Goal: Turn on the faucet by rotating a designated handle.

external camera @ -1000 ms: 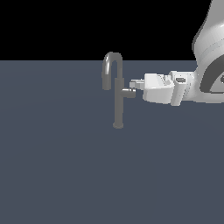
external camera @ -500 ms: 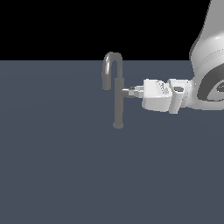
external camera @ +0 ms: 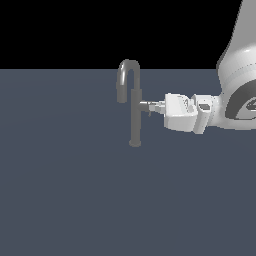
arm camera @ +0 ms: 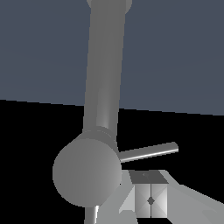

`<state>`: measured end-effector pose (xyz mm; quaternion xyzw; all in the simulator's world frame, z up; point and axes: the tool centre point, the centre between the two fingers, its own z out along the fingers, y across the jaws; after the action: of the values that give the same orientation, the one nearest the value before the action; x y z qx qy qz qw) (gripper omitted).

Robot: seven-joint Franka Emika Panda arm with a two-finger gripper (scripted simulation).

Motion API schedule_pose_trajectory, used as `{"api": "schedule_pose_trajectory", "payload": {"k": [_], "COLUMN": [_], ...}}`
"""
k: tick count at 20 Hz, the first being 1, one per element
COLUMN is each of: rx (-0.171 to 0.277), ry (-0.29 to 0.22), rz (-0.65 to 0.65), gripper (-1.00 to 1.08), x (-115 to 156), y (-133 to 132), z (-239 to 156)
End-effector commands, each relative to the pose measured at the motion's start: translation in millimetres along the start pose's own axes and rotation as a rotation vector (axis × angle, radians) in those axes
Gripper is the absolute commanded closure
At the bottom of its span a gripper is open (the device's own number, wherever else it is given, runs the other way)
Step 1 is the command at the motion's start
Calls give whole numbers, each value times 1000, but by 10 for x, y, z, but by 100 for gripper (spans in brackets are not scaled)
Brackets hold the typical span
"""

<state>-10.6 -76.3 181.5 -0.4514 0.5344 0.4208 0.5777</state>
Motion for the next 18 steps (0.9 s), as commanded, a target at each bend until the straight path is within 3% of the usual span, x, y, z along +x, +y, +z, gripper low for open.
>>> {"api": "schedule_pose_trajectory", "payload": {"k": [1,10,11,12,18], "rx": [6,11,11,-28,-13], "ry": [8,21,21,-22,-6], "rz": [18,71,71,19,40], "gripper": [108,108,108,108,108], "x": [161,612,612,113,331], "y": [-23,-70,-70,-20,-145], "z": [12,38,38,-12,11]}}
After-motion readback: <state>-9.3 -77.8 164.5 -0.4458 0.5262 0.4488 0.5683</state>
